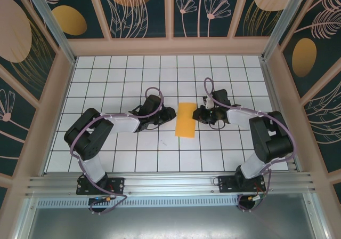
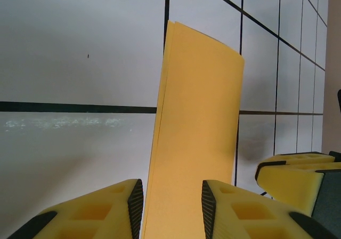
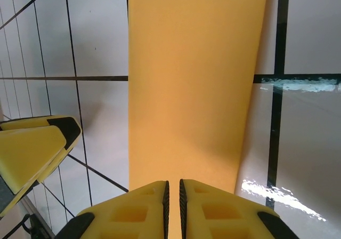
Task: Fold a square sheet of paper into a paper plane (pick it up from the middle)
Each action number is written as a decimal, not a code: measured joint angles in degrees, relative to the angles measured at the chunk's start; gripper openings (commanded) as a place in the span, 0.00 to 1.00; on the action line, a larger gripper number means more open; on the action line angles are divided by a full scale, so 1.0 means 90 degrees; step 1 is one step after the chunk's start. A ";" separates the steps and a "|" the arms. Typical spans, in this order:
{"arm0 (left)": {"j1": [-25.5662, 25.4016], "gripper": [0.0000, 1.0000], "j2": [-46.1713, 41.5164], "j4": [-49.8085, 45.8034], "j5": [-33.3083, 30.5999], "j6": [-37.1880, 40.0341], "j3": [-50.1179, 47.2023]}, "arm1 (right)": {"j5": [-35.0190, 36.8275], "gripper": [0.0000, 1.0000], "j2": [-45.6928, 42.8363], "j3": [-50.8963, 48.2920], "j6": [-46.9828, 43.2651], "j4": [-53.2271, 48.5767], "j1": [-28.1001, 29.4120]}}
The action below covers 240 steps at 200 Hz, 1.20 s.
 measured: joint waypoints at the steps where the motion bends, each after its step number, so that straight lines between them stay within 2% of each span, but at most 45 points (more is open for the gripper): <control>1: 0.0000 0.37 0.0000 0.0000 -0.0002 0.0000 0.0000 | 0.0000 0.17 0.0005 0.0000 0.0002 0.0005 0.0000; 61: 0.0000 0.37 0.0068 0.0012 0.0053 -0.0002 0.0012 | -0.0007 0.17 0.0393 -0.0248 0.0000 0.0114 -0.0027; 123: 0.0000 0.38 0.0114 0.0012 0.0151 -0.0027 0.0066 | -0.0357 0.19 0.0391 -0.0532 0.0041 0.0636 -0.0233; 179: -0.0049 0.39 0.0561 -0.0117 0.0328 -0.0019 0.0576 | -0.0763 0.20 0.0386 -0.0743 0.0143 0.1020 -0.0435; 240: -0.0114 0.40 0.0651 -0.0236 0.0350 -0.0022 0.0634 | -0.0775 0.20 0.0311 -0.0782 0.0163 0.0942 -0.0561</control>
